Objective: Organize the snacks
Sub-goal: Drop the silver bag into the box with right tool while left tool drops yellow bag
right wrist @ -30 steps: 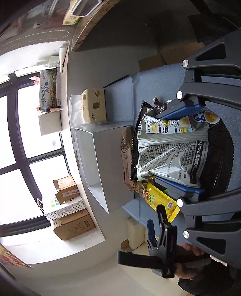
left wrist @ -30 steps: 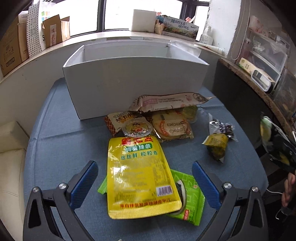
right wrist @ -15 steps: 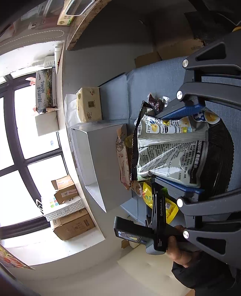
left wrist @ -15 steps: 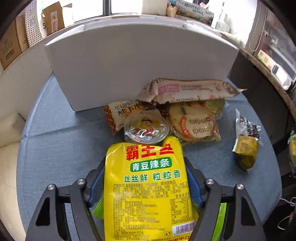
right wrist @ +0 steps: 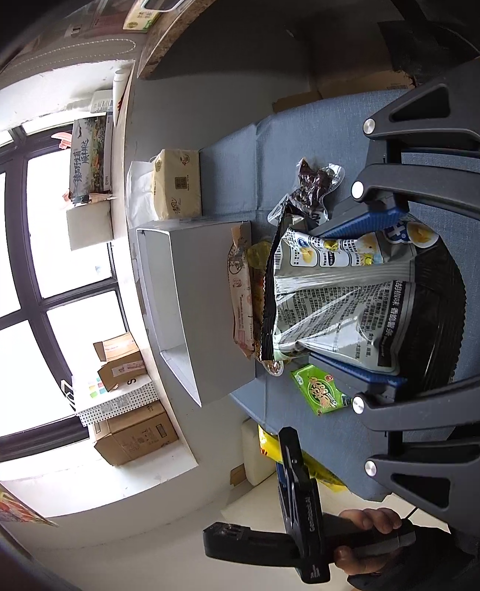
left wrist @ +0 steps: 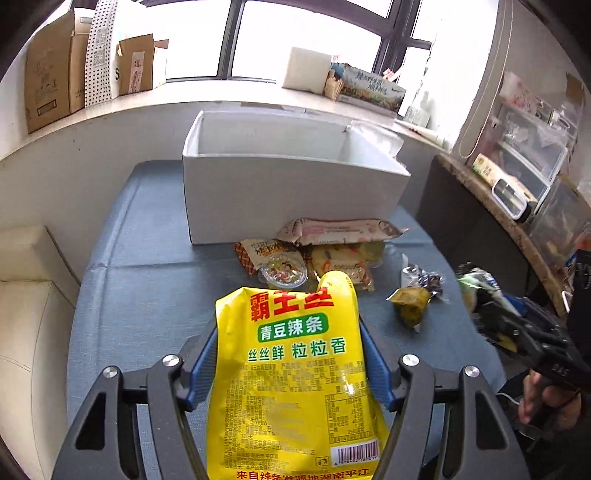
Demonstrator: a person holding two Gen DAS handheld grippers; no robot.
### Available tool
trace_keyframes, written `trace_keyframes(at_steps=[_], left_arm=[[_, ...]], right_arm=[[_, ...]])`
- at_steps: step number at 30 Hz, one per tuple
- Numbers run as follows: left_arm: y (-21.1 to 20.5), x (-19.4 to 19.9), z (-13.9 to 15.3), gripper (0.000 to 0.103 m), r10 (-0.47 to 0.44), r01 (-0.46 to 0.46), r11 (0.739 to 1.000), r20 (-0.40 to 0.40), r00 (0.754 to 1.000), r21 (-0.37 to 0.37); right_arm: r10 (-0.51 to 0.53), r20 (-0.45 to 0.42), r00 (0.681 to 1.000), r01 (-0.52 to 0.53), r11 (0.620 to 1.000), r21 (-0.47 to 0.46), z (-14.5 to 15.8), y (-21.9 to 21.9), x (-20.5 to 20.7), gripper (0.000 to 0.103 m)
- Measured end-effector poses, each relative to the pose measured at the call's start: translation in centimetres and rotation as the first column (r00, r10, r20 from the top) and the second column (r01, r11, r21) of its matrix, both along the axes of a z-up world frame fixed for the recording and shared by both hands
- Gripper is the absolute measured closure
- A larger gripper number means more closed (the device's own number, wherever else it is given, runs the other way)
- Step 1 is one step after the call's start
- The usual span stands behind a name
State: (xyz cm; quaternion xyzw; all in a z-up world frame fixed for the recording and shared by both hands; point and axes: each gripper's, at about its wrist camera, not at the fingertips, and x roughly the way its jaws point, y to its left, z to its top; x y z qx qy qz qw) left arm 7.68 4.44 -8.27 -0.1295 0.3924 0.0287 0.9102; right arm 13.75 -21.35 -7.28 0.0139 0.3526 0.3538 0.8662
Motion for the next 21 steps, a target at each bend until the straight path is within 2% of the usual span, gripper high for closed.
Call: trace_keyframes(at_steps=[4,9,15,19,21], left_arm=[[0.0,0.8,1.8,0.030,-0.011,0.010,1.000,0.035,0.999,0.024],[0.4,3.7,4.9,0.030,-0.039,0.033,0.997,0.100,0.994,0.065],[2.5,10.9,8.7,0.030,-0.037,0.026,0.997,0.158,0.987,0.076],[4.2,17.1,9.5,0.030,-0.018,0.004,0.995,0.145,0.989,0.100],[5.3,19.9,9.2,0.030,-0.005,-0.003,0.997,0.116,0.993,0.074]], right_arm=[[0.048,0.034,0.998,-0.047,0.999,-0.017,1.0,1.9,0.8,0.040],[0.090,0.064,0.994,-0.090,0.996,0.000,3.3,4.5,4.0,0.040],[0.076,0.069,0.995,-0.079,0.996,0.039,6.7,7.8,11.3,0.040],[0.050,0.026,0.998,-0.050,0.998,0.024,7.4,10.5,17.2,0.040],[0.026,0.015,1.000,-0.026,0.999,-0.029,7.1,11.9,19.7,0.040]])
